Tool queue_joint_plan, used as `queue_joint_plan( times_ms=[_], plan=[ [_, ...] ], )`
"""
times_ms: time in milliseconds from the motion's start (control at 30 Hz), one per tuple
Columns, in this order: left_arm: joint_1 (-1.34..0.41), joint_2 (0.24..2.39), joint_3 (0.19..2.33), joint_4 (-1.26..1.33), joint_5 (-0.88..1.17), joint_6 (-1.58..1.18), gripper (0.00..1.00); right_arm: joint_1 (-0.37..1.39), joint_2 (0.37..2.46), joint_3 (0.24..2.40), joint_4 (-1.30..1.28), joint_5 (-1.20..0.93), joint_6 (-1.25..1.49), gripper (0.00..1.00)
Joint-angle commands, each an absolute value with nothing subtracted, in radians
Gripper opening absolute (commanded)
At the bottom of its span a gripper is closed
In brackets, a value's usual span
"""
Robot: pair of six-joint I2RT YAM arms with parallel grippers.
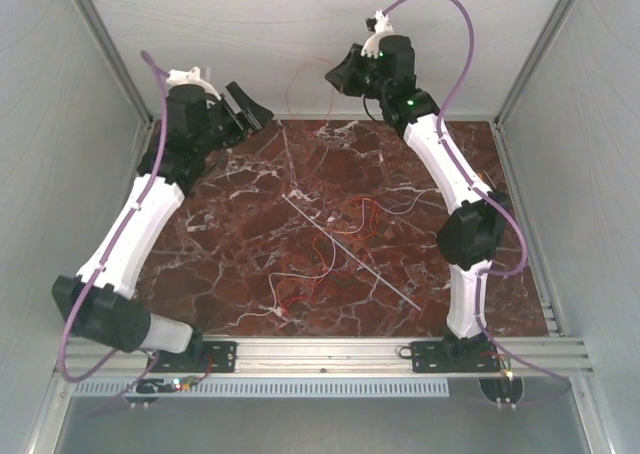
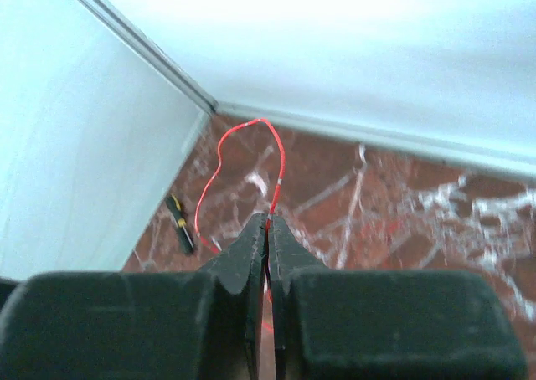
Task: Zip-tie the wires
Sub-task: Pick up the cable at the center of the board, then straighten the cable at the center of the board.
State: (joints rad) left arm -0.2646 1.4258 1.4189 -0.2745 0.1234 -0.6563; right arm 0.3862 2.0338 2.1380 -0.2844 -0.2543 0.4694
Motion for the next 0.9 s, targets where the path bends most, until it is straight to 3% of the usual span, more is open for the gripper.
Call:
queue_joint_plan(
  times_ms=[0, 300, 867],
  plan=[
    [-0.264, 1.326, 1.425, -0.229, 0.075, -0.569, 0.77, 0.405, 2.000, 2.232, -0.091, -0.215, 0.449, 0.00],
    [-0.264, 1.191, 1.568, -0.298, 0.001, -0.432, 0.74, 0.461, 1.951, 2.327, -0.007, -0.284, 0.466, 0.00],
    [-0.264, 1.193, 1.885, -0.404, 0.331, -0.497, 0.60, 0.609, 1.768, 2.311, -0.075, -0.317, 0.409, 0.00]
  ],
)
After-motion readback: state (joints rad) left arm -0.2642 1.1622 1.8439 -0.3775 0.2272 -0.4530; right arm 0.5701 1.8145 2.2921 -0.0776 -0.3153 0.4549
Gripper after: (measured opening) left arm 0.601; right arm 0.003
